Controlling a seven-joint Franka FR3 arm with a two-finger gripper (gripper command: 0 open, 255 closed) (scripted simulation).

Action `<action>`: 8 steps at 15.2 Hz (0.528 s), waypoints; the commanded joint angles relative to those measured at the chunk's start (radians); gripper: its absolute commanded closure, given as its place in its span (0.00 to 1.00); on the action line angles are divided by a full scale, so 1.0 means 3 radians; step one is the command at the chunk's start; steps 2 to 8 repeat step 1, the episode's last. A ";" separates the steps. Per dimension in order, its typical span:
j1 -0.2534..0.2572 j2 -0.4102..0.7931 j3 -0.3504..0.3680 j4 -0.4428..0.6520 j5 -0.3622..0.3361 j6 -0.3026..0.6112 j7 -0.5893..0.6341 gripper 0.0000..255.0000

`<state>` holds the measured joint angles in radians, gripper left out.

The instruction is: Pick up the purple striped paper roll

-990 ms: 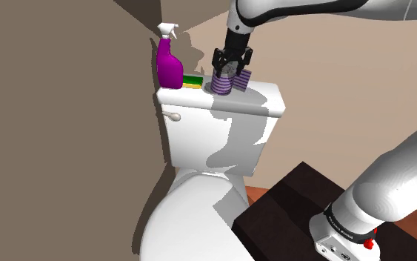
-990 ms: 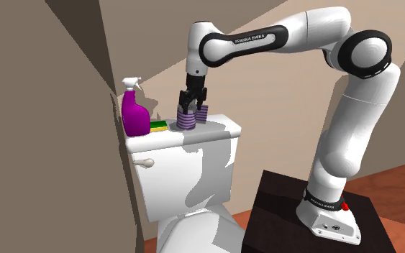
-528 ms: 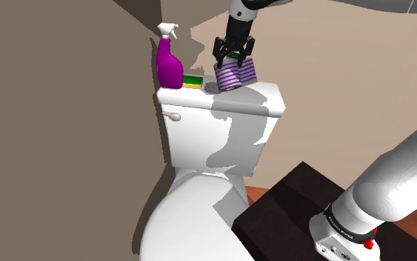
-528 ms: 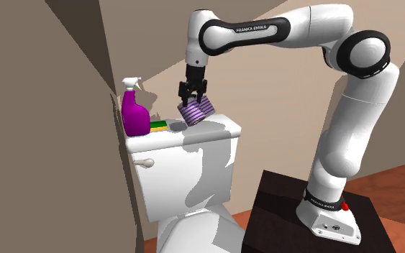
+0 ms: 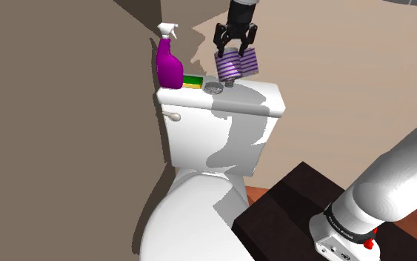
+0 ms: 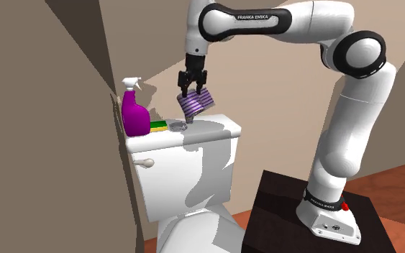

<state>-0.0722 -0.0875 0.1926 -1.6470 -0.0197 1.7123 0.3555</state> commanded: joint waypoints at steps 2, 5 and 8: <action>0.0001 -0.0001 0.0001 0.0030 0.0000 -0.0028 0.0002 1.00; 0.0001 -0.0001 0.0001 0.0030 0.0000 -0.0028 0.0002 1.00; 0.0001 -0.0001 0.0001 0.0030 0.0000 -0.0028 0.0002 1.00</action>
